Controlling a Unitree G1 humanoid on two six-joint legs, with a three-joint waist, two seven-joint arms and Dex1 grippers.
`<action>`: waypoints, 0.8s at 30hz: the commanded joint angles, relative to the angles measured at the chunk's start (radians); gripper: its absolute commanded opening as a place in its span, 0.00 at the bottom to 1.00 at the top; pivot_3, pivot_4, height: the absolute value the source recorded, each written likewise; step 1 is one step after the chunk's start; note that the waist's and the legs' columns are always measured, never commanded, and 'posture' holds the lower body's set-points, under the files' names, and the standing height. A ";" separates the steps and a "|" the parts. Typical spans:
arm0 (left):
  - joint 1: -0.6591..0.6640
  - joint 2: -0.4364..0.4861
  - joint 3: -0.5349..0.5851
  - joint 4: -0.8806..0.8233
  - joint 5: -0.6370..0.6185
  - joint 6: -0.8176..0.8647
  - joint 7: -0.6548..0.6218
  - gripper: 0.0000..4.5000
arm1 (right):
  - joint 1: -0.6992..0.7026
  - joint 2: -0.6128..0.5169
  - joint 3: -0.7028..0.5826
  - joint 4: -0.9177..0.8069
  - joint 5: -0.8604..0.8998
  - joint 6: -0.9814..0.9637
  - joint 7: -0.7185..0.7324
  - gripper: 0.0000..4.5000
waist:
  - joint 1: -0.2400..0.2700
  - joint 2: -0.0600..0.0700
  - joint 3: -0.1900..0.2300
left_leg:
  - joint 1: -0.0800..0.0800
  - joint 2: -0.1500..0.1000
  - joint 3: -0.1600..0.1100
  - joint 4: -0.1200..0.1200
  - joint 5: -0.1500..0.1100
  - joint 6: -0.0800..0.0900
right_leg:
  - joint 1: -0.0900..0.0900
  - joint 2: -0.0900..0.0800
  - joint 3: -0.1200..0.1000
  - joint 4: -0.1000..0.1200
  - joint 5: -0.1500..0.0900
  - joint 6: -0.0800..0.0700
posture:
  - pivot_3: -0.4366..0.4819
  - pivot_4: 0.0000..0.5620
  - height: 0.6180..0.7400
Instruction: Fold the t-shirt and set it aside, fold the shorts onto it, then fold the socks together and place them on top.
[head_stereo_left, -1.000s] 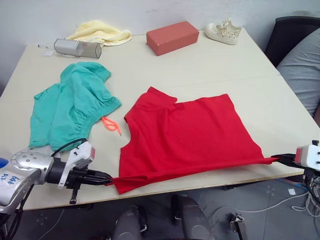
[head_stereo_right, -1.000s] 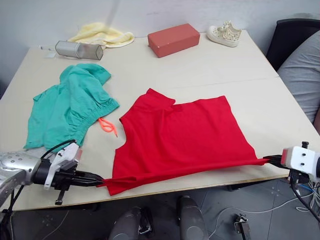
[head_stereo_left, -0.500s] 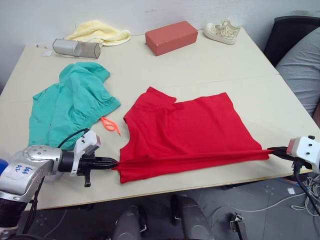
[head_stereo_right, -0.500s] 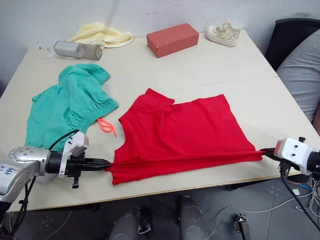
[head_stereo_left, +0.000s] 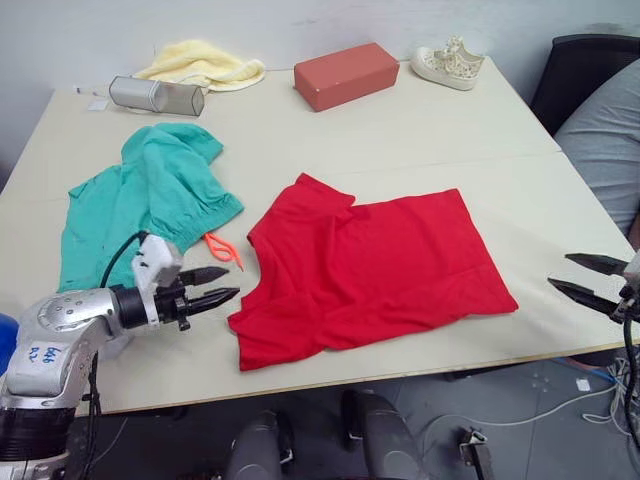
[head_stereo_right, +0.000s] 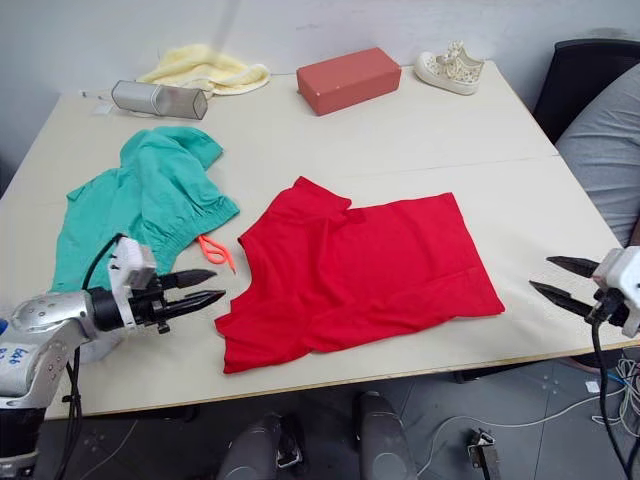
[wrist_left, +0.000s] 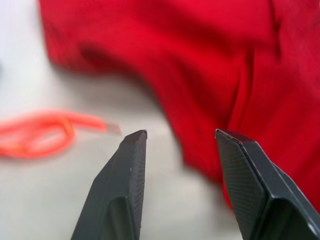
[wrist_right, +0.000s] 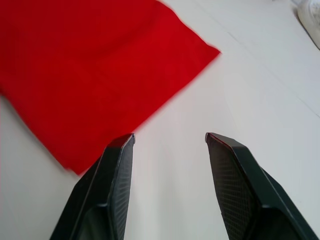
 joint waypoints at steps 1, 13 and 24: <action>0.019 -0.016 -0.050 -0.116 -0.020 -0.052 -0.057 0.43 | 0.027 0.048 0.025 -0.192 0.068 0.114 -0.018 0.31 | 0.000 0.000 0.000 | 0.000 0.000 0.000 0.000 0.000 0.000 | 0.000 0.000 0.000 0.000 0.000 0.000 | 0.48 0.27 1.00; 0.031 -0.108 -0.336 -0.091 0.268 -0.124 0.078 0.01 | -0.119 0.221 0.281 -0.138 -0.246 0.044 -0.220 0.00 | 0.015 -0.003 -0.003 | -0.001 -0.001 0.001 0.000 -0.002 -0.004 | -0.001 0.000 0.000 -0.001 0.000 -0.001 | 0.48 0.27 1.00; 0.091 -0.110 -0.331 -0.039 0.339 -0.132 0.174 0.01 | -0.001 0.141 0.128 0.142 -0.304 -0.109 -0.262 0.00 | 0.025 -0.007 -0.013 | 0.001 -0.001 -0.001 0.000 -0.003 -0.003 | 0.002 -0.001 -0.003 -0.003 0.000 -0.001 | 0.48 0.27 1.00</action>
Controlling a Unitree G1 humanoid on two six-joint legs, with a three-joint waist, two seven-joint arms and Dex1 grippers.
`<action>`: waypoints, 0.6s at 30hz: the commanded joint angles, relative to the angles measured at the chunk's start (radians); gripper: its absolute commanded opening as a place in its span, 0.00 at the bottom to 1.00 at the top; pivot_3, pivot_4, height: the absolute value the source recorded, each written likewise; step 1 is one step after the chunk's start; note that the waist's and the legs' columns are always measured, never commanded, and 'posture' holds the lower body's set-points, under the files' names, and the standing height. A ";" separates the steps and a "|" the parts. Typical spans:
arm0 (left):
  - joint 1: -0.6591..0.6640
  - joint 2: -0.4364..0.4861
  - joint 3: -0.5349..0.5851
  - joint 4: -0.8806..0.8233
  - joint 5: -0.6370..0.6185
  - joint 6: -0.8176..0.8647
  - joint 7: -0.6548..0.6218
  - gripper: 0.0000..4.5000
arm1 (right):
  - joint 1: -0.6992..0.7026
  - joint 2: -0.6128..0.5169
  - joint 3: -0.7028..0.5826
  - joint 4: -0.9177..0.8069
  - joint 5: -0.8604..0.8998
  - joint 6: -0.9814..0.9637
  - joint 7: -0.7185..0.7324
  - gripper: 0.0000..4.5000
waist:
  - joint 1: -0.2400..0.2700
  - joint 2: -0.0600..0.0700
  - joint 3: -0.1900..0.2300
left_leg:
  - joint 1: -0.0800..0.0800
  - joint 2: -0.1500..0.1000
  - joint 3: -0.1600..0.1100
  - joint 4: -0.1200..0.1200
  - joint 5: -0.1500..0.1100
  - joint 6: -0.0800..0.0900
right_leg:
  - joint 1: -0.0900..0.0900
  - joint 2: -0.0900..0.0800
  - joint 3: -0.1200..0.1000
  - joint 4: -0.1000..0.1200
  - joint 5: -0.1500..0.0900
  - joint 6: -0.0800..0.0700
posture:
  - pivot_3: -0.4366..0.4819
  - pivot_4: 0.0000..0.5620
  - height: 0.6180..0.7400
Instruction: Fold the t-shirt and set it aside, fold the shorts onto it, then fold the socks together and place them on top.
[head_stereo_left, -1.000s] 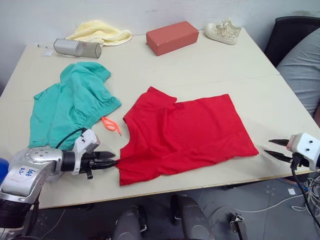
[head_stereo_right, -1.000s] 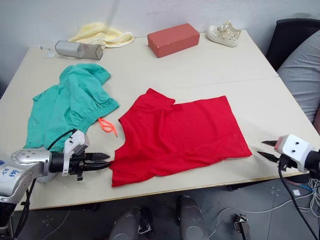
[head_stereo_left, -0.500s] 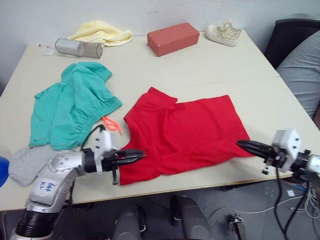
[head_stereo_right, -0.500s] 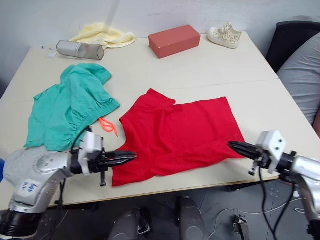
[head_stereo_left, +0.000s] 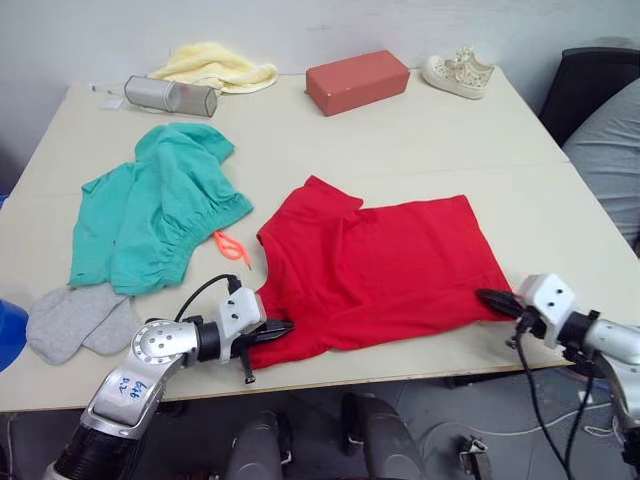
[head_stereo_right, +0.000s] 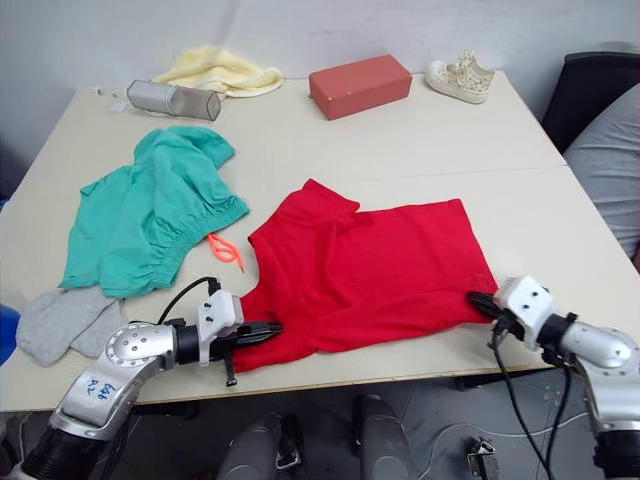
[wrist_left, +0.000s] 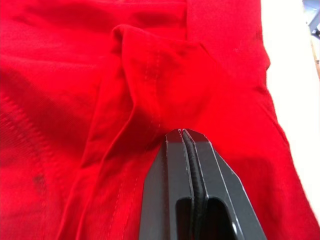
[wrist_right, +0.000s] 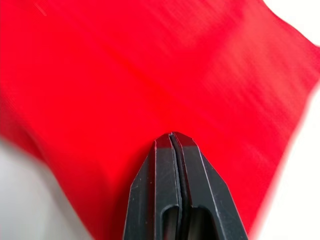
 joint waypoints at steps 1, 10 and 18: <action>0.024 0.002 0.021 0.047 0.043 -0.032 0.032 0.01 | 0.054 -0.033 -0.080 0.084 -0.008 -0.046 -0.012 0.00 | 0.000 0.000 -0.002 | 0.001 0.000 -0.001 0.000 -0.002 0.003 | 0.002 0.000 -0.001 -0.001 0.000 0.000 | 0.48 0.27 1.00; -0.001 -0.061 0.105 0.022 -0.133 -0.137 -0.069 0.01 | 0.028 0.033 -0.104 -0.192 0.187 -0.016 0.046 0.00 | -0.008 0.003 -0.004 | -0.001 0.004 -0.006 -0.002 -0.002 0.003 | 0.004 0.002 -0.009 -0.008 0.002 -0.005 | 0.48 0.27 1.00; 0.001 -0.058 0.022 -0.004 -0.061 -0.099 -0.050 0.01 | -0.001 0.073 0.068 -0.253 0.117 -0.003 0.101 0.00 | 0.017 0.003 -0.004 | -0.003 0.003 -0.009 -0.002 -0.002 0.001 | 0.004 0.002 -0.012 -0.008 0.002 -0.005 | 0.48 0.27 1.00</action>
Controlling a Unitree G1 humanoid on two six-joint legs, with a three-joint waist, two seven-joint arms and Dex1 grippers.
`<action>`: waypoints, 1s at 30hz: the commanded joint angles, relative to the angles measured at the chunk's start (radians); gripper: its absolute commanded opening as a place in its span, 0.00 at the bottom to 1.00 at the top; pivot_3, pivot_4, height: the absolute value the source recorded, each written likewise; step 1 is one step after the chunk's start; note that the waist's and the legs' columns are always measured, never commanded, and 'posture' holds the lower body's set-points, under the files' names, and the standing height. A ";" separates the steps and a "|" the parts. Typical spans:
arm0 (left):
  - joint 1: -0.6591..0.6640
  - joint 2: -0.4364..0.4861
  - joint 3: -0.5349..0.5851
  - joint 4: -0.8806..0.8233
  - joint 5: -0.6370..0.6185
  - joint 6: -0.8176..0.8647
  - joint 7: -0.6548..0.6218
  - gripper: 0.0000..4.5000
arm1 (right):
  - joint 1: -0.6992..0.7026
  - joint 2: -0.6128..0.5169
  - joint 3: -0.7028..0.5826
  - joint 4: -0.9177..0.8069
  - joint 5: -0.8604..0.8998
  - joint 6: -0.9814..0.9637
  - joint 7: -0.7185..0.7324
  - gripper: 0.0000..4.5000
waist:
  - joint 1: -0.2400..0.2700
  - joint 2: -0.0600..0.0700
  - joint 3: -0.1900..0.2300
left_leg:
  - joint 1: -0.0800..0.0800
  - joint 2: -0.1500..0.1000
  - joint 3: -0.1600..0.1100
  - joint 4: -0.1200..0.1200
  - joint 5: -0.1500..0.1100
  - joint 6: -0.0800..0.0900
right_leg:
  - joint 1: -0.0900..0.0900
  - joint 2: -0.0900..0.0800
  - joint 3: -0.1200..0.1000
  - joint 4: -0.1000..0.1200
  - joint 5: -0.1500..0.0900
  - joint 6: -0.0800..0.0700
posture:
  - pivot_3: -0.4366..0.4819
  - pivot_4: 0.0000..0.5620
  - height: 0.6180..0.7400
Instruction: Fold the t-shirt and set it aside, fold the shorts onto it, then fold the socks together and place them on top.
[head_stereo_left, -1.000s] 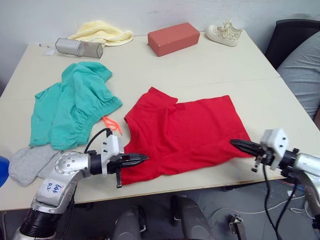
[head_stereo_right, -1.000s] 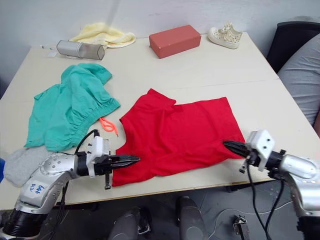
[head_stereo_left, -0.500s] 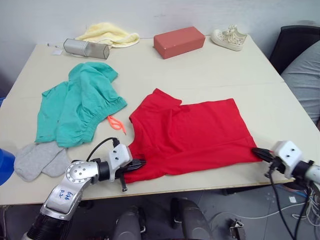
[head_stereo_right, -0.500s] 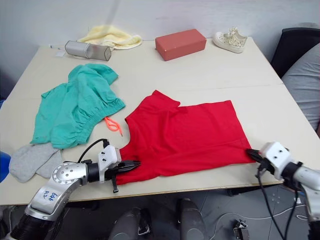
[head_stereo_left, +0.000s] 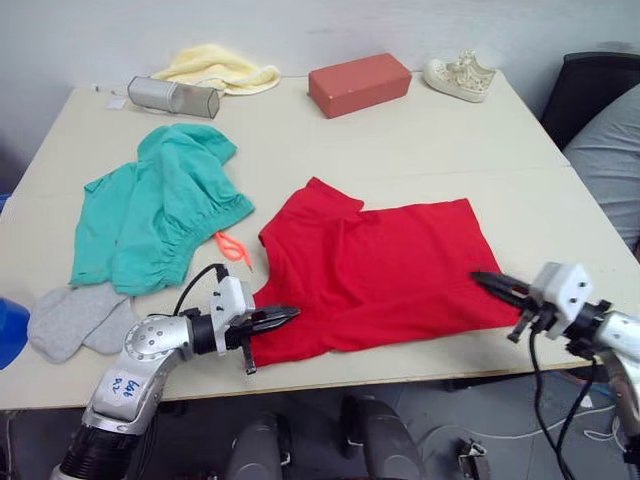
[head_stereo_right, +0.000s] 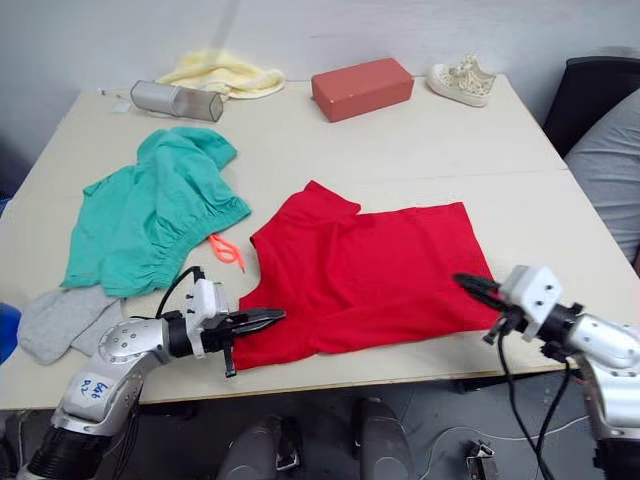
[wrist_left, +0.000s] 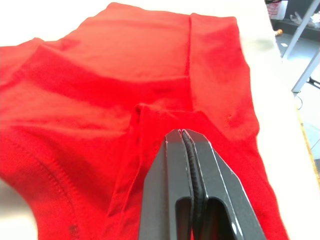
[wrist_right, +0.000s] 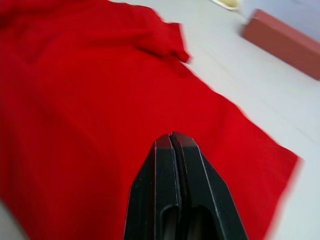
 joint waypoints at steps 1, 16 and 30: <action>0.013 -0.003 -0.016 -0.021 0.038 0.005 0.031 0.01 | -0.004 0.008 0.025 0.049 -0.041 -0.033 0.019 0.00 | 0.007 0.000 0.000 | -0.001 0.000 0.000 0.000 0.000 0.000 | -0.001 0.000 0.000 0.000 0.000 0.000 | 0.48 0.27 1.00; 0.187 0.150 0.194 -0.067 -0.001 -0.262 -0.152 0.48 | 0.038 -0.179 -0.109 0.257 0.003 -0.252 0.310 0.51 | 0.006 0.001 0.001 | 0.000 0.001 0.000 0.000 -0.001 0.001 | -0.001 0.001 -0.001 -0.001 -0.002 -0.003 | 0.48 0.27 1.00; 0.153 0.145 0.056 0.005 0.268 -0.341 -0.047 0.68 | -0.090 -0.226 -0.012 0.459 -0.168 -0.368 0.304 0.87 | 0.005 0.001 0.001 | -0.001 0.001 0.000 -0.002 -0.002 0.001 | -0.001 0.001 0.000 -0.005 -0.002 -0.004 | 0.48 0.27 1.00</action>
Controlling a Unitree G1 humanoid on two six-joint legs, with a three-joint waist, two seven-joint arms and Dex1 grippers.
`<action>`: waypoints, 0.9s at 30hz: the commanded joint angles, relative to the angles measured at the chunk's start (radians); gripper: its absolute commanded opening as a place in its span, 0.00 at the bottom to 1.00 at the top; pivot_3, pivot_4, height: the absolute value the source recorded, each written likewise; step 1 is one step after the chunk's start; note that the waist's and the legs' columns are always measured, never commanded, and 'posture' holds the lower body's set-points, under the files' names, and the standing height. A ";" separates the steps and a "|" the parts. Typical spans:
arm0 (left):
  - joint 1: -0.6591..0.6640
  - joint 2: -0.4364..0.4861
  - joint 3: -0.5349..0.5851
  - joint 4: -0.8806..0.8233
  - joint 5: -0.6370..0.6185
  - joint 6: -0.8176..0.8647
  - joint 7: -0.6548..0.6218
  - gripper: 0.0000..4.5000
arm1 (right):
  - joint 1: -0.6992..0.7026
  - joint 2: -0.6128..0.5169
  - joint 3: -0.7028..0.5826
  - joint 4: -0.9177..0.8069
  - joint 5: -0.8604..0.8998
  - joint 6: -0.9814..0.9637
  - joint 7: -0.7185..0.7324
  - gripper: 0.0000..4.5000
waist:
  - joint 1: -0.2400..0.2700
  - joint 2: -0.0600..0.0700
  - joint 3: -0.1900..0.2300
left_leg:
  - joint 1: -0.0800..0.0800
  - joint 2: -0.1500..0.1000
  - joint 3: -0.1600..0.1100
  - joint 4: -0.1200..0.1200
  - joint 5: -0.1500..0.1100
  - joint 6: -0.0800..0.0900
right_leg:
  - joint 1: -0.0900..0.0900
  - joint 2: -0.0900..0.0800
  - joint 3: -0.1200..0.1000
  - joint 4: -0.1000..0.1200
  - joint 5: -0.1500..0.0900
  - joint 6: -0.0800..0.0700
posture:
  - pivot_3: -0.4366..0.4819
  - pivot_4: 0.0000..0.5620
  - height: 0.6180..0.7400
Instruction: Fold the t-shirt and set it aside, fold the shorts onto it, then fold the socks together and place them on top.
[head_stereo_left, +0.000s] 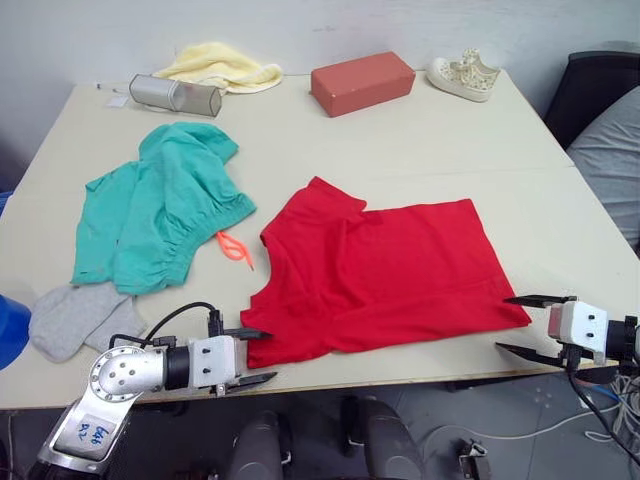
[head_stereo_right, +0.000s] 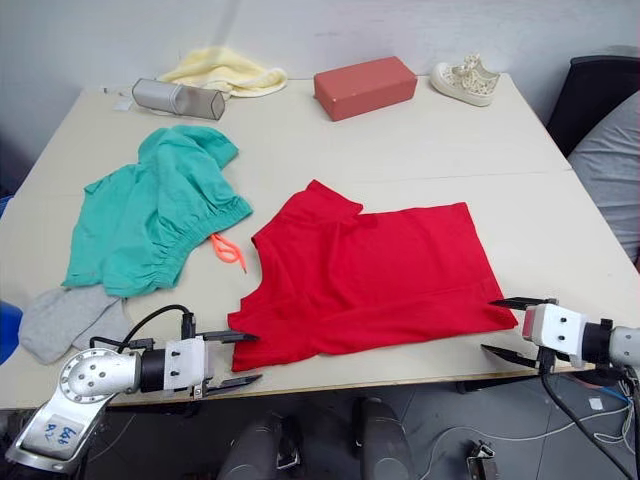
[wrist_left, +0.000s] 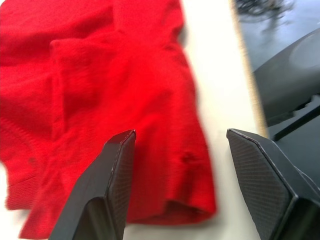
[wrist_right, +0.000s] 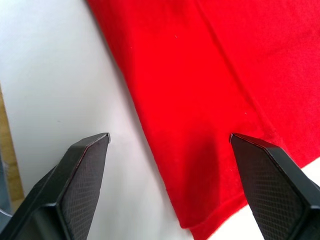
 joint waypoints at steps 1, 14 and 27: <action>-0.042 -0.006 -0.006 0.044 0.025 0.006 0.031 0.64 | -0.033 -0.026 0.015 0.032 -0.013 -0.005 0.001 0.87 | 0.000 0.000 0.000 | 0.000 0.000 0.000 0.000 0.000 0.000 | 0.000 0.000 0.000 0.000 0.000 0.001 | 0.48 0.27 1.00; -0.060 0.025 -0.044 0.069 -0.006 0.096 -0.031 0.00 | -0.095 -0.026 0.088 0.059 -0.053 0.000 -0.012 0.00 | -0.003 0.000 0.000 | 0.002 0.000 0.000 0.000 0.001 0.000 | 0.002 -0.001 0.000 0.000 0.001 -0.001 | 0.48 0.27 1.00; 0.162 0.174 0.044 -0.135 -0.170 0.230 -0.128 0.00 | 0.117 -0.116 0.014 -0.092 0.081 0.103 0.088 0.00 | 0.002 0.002 -0.001 | 0.002 0.000 -0.001 -0.009 0.003 -0.005 | -0.004 0.001 -0.001 0.003 -0.005 0.001 | 0.48 0.27 1.00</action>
